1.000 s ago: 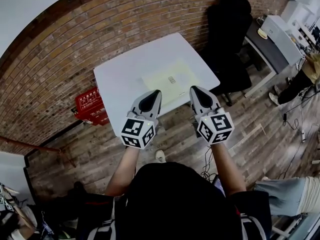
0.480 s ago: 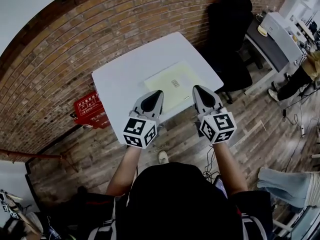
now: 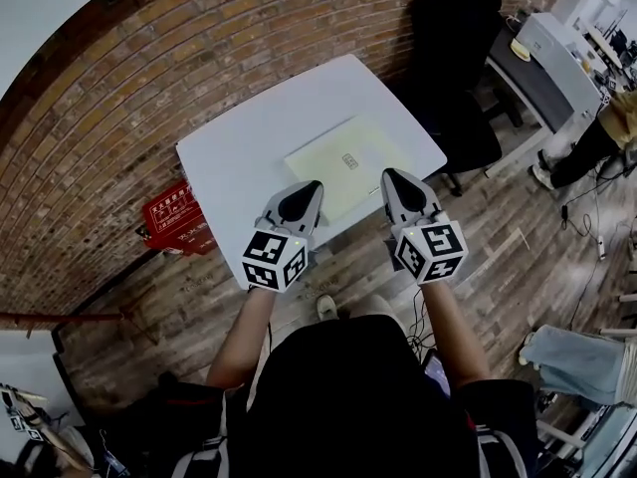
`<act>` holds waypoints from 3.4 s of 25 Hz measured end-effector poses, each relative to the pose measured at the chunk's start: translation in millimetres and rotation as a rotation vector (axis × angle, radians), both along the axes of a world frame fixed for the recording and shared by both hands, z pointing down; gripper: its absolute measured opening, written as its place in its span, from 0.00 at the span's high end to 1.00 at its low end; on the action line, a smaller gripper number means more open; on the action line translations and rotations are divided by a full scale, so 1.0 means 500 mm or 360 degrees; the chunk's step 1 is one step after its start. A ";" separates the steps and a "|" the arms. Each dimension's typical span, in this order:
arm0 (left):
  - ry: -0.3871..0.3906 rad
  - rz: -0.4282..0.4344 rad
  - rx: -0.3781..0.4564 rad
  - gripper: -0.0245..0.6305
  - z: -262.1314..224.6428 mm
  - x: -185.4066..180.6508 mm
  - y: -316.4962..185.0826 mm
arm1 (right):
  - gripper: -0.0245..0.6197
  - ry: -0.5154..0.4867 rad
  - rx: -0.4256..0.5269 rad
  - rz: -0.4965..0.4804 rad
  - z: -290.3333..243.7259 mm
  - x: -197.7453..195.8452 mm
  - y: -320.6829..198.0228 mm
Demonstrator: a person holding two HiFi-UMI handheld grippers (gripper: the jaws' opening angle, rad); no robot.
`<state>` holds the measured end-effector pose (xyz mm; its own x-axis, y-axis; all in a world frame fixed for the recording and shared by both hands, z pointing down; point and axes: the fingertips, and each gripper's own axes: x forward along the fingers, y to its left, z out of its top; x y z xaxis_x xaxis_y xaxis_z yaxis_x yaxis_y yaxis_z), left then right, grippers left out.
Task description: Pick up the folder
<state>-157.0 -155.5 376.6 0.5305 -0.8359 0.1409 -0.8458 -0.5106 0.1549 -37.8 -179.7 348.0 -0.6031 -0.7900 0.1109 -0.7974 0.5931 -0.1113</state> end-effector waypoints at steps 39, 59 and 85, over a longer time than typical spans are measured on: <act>-0.0013 0.0237 -0.0434 0.93 0.233 0.127 -0.116 | 0.92 -0.0034 -0.0382 -0.0045 0.214 0.084 -0.129; -0.0117 0.0250 -0.0530 0.73 0.357 0.114 -0.171 | 0.91 0.0013 -0.0544 -0.0011 0.331 0.108 -0.145; -0.0729 0.0449 -0.0612 0.48 0.504 0.120 -0.275 | 0.91 -0.0007 -0.0721 0.0040 0.430 0.135 -0.142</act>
